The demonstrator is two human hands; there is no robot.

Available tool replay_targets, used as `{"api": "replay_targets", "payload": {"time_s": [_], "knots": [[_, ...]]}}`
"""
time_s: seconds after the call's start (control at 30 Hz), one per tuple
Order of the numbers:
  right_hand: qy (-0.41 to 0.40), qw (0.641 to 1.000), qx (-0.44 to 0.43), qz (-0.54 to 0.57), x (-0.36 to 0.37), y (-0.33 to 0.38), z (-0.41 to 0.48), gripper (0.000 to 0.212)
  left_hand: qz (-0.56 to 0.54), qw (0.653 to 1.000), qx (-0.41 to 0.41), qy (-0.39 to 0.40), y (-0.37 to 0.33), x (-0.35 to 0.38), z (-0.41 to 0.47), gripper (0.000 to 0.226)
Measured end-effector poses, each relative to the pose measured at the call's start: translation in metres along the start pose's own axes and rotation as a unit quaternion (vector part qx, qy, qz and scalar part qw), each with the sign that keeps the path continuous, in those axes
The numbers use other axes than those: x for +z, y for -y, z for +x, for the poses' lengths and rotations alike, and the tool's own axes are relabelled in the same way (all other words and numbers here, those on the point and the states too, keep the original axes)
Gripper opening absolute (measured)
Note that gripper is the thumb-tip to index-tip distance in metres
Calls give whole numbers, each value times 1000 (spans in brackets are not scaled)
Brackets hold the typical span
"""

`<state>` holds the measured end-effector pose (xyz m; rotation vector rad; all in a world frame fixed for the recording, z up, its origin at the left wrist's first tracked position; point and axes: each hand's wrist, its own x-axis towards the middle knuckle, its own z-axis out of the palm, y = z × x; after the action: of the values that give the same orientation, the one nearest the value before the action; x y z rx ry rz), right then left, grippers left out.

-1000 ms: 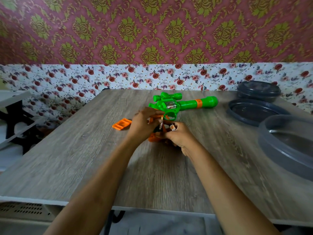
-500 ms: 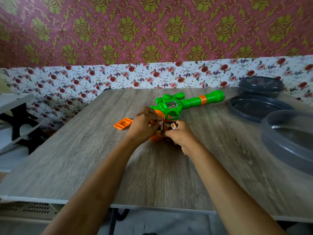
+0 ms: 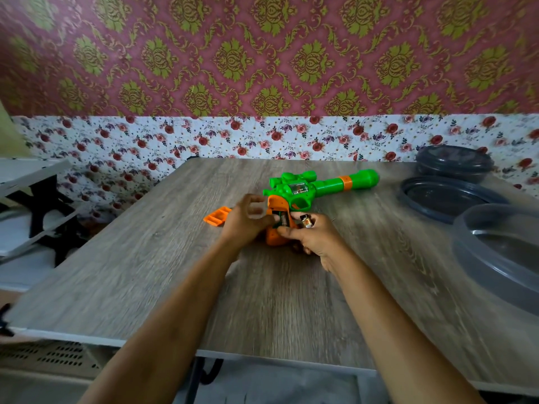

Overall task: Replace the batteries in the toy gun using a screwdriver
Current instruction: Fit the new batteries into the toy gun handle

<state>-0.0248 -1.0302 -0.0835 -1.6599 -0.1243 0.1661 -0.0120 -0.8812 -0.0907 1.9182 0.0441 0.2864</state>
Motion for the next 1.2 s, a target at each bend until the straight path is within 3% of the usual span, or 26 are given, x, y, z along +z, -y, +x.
{"api": "replay_targets", "payload": {"time_s": [0.07,0.17,0.37,0.47,0.67,0.77,0.83,0.97,1.1,1.2], "knots": [[-7,1000,0,-7,-3,-2,4,35,-54,997,-52,23,-2,-1,-1,45],[-4,999,23,39,-9,-1,9,25,-119,989,-72,54,-9,-1,-5,31],[-19,992,99,77,-11,-2,20,22,-61,990,-26,123,-12,-3,-10,21],[-24,990,113,79,-12,0,21,25,-23,991,27,132,-13,-3,-9,19],[-39,972,164,163,-13,6,19,51,37,980,147,126,-21,5,-11,16],[-43,965,175,193,-14,9,17,57,80,963,209,148,-25,9,-11,29],[-42,962,175,203,-14,11,15,63,164,942,254,147,-25,16,-9,44],[-45,964,166,204,-14,13,13,70,273,915,261,142,-30,26,-8,63],[-28,963,166,211,-16,14,12,73,249,903,328,123,-30,21,-4,43],[-18,965,172,196,-16,12,14,69,201,917,320,127,-32,16,-7,29]]}}
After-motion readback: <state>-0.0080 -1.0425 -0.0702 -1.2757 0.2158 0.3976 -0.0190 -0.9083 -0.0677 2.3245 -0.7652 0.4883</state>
